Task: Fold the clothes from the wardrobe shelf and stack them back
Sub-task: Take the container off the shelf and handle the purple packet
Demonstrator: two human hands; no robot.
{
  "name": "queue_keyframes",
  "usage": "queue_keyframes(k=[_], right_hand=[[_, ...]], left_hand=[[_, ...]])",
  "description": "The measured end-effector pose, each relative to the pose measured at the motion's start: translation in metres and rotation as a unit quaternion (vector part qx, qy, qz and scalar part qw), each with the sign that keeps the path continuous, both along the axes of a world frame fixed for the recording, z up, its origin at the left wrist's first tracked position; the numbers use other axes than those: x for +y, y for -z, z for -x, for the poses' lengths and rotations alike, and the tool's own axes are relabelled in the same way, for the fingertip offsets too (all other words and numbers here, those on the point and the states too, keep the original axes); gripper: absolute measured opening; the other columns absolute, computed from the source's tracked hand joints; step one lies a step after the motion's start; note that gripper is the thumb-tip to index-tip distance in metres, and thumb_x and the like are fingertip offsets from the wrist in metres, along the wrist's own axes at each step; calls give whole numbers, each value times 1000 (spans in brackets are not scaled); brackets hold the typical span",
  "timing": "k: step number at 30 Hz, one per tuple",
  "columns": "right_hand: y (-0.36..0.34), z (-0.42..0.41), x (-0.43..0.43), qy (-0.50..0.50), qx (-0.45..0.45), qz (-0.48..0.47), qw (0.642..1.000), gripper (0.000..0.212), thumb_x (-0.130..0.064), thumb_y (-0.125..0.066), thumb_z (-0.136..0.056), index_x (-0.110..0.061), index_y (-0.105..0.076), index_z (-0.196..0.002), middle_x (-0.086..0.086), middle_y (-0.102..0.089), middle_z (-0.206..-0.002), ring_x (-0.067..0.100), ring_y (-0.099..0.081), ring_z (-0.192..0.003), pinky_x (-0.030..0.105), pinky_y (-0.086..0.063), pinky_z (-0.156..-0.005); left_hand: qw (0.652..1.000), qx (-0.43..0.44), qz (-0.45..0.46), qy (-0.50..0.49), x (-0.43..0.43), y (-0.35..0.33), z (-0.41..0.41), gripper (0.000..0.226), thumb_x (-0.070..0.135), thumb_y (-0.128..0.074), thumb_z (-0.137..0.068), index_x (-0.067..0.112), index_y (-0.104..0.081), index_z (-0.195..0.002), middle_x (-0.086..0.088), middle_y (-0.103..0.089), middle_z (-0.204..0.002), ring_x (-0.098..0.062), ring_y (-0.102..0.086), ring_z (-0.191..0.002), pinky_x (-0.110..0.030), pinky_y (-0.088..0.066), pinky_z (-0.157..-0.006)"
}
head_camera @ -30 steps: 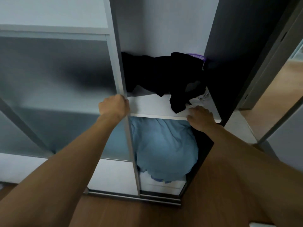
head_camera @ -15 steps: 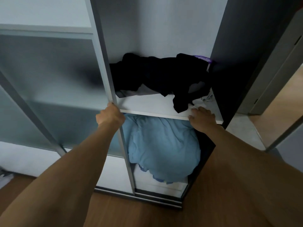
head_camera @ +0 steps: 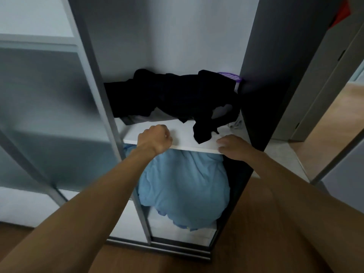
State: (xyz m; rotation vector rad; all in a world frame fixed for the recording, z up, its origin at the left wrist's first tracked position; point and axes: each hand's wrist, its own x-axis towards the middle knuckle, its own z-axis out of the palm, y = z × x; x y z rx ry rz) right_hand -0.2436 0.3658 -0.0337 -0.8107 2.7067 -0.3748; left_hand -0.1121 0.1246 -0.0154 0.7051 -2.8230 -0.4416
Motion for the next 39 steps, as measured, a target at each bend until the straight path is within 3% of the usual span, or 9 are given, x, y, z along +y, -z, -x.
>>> queue_keyframes(k=[5,10,15,20,24,28,35,37,39], right_hand=[[-20,26,-9,84,10,154,984,27,-13,-51,-97,5,-69,-104,19,-69,-107,34,-63,-103,38,-50,-89],[-34,72,-23,160,30,301,940,37,-12,-56,-97,-12,-58,-134,10,-58,-132,19,-56,-116,29,-51,-92],[-55,142,-47,175,118,270,939,52,-12,-57,-96,-14,-46,-147,10,-42,-150,22,-42,-137,19,-29,-107],[-72,209,-82,196,151,283,927,50,-18,-58,-98,-13,-47,-146,10,-35,-155,21,-35,-142,10,-18,-104],[-67,235,-96,174,41,239,954,32,-14,-58,-95,-16,-66,-126,7,-64,-127,22,-59,-120,20,-41,-99],[-58,237,-97,188,-50,172,966,29,-18,-58,-94,-17,-70,-121,2,-68,-118,18,-62,-110,29,-48,-99],[-69,251,-94,187,-30,110,976,17,-19,-62,-86,-20,-77,-94,-2,-74,-97,15,-67,-96,27,-52,-86],[-64,263,-96,264,35,202,943,13,-19,-62,-86,-21,-75,-84,-2,-74,-92,15,-68,-93,26,-51,-83],[-56,281,-98,347,78,287,890,17,-24,-61,-90,-16,-73,-98,4,-73,-103,21,-66,-100,31,-51,-88]], left_hand=[[993,80,-25,84,1,-30,68,23,27,-56,-90,32,-64,-111,5,-71,-107,-25,-63,-106,-38,-46,-89],[976,121,-29,176,-12,-58,159,35,22,-55,-93,23,-57,-128,1,-63,-124,-24,-60,-111,-34,-47,-92],[958,131,-11,254,-35,-77,258,46,21,-53,-95,12,-49,-140,-10,-52,-139,-29,-53,-124,-44,-40,-107],[942,158,55,292,-41,-77,348,40,30,-48,-98,13,-55,-134,-11,-57,-137,-31,-53,-124,-43,-33,-107],[946,67,84,305,-41,-51,384,37,34,-45,-99,12,-64,-121,-17,-65,-124,-37,-61,-113,-40,-44,-96],[955,11,89,284,-40,-38,410,35,38,-55,-90,12,-69,-109,-16,-69,-114,-35,-65,-106,-33,-44,-78],[964,77,-85,238,-37,-38,461,26,25,-55,-92,7,-62,-110,-17,-67,-118,-35,-63,-109,-34,-45,-84],[956,94,-187,204,-42,-35,477,30,26,-59,-91,7,-59,-113,-16,-67,-119,-32,-63,-109,-30,-41,-82],[948,72,-252,178,-46,-30,493,40,33,-60,-91,4,-58,-119,-17,-66,-123,-31,-62,-112,-29,-42,-84]])
